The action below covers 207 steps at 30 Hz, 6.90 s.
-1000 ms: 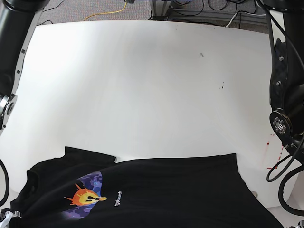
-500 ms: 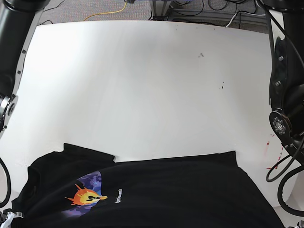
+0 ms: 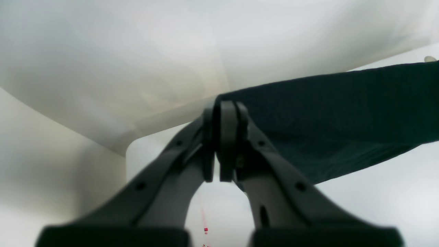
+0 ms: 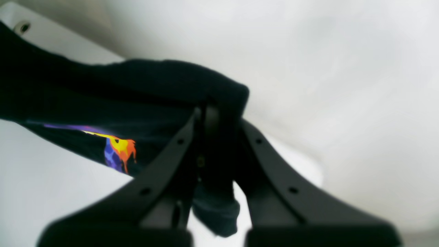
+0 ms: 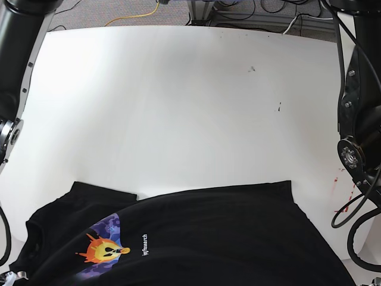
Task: Layout the t-shirt on the table in an organized manner, then fold the t-shirt properly
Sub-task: 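Lower the shirt onto the table with both grippers, then lift the shirt with both grippers and drag it away from the robot, then lay the stretched shirt flat and release it with both grippers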
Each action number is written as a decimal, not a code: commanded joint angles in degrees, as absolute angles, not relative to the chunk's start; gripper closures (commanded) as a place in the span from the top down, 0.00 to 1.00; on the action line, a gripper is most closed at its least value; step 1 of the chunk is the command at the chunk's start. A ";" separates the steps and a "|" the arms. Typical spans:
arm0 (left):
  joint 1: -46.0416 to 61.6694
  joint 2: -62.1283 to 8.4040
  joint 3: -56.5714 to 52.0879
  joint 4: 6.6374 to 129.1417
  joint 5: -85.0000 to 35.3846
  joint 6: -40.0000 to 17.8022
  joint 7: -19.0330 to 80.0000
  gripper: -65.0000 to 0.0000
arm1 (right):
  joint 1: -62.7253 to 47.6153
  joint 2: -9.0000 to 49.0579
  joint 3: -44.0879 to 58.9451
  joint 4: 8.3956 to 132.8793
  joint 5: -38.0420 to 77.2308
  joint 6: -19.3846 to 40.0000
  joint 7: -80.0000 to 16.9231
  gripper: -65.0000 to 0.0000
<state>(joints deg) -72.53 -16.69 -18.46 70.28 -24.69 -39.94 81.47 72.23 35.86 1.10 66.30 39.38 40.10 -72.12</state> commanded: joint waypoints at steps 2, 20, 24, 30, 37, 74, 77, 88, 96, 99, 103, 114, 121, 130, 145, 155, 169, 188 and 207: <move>-75.00 -17.01 -18.33 73.80 -25.71 -40.00 80.00 0.00 | 74.80 36.44 1.71 74.07 40.13 40.00 -69.85 0.00; -75.00 -14.81 -11.38 83.65 -25.80 -40.00 78.64 0.00 | 74.80 36.00 1.27 80.48 40.04 40.00 -66.95 0.01; -75.00 -13.49 -10.77 82.51 -25.71 -40.00 78.46 0.00 | 74.80 35.12 0.22 80.13 39.96 40.00 -66.95 0.01; -75.00 -12.44 -10.77 79.69 -25.63 -40.00 78.46 0.00 | 74.80 34.68 -5.76 80.13 39.96 40.00 -66.86 0.01; -75.00 -11.82 -10.68 78.73 -25.71 -40.00 78.46 0.00 | 74.80 33.01 -6.29 80.13 39.96 40.00 -66.86 0.01; -61.14 -13.41 -15.43 86.64 -30.73 -40.00 80.00 0.00 | 60.35 36.79 6.11 93.05 40.57 40.00 -71.69 0.00; -56.84 -12.62 -16.22 91.91 -32.31 -40.00 80.00 0.00 | 56.13 35.74 8.04 95.25 40.57 40.00 -71.69 0.00; -44.18 -12.62 -16.66 106.07 -33.45 -40.00 80.00 0.00 | 41.45 35.56 13.23 103.96 41.80 40.00 -71.69 0.00; -33.10 -12.70 -19.82 109.85 -33.89 -40.00 80.00 0.00 | 31.52 35.56 18.15 104.13 46.37 40.00 -71.69 0.00; -28.97 -12.70 -22.81 109.93 -36.70 -40.00 80.00 0.00 | 27.03 35.56 20.44 104.13 47.78 40.00 -71.69 0.00; -23.96 -12.79 -25.98 110.11 -38.90 -40.00 80.00 0.00 | 21.67 35.56 23.69 104.13 49.19 40.00 -71.69 0.00; -10.86 -18.33 -36.09 110.11 -46.37 -40.00 80.00 0.00 | 4.97 31.87 32.04 108.79 50.33 40.00 -71.60 0.00; -3.12 -21.85 -41.19 110.11 -50.68 -40.00 80.00 0.00 | -3.03 28.70 33.89 110.73 50.33 40.00 -71.69 0.00; 3.30 -25.63 -43.56 110.11 -53.67 -40.00 80.00 0.00 | -8.92 27.47 34.42 110.73 50.24 40.00 -71.69 0.00; 10.07 -29.05 -47.96 110.02 -53.67 -40.00 80.00 0.00 | -16.31 27.47 34.51 110.55 50.15 40.00 -71.34 0.00; 14.02 -29.05 -48.13 110.02 -53.67 -40.00 80.00 0.00 | -19.91 25.54 34.51 110.64 50.15 40.00 -71.43 0.00; 18.68 -29.93 -51.82 109.93 -53.67 -40.00 80.00 0.00 | -22.99 25.71 34.51 110.37 50.07 40.00 -71.43 0.00; 21.76 -31.34 -53.14 109.93 -53.58 -40.00 80.00 0.00 | -29.32 25.45 34.07 110.29 49.80 40.00 -71.52 0.01; 23.43 -31.43 -53.14 109.85 -53.41 -40.00 80.00 0.01 | -29.85 25.36 29.23 110.29 35.65 40.00 -69.58 0.01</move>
<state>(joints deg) 23.53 -29.91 -52.56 109.19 -53.67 -39.94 81.01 -30.02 24.32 28.71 109.49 37.58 40.10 -70.04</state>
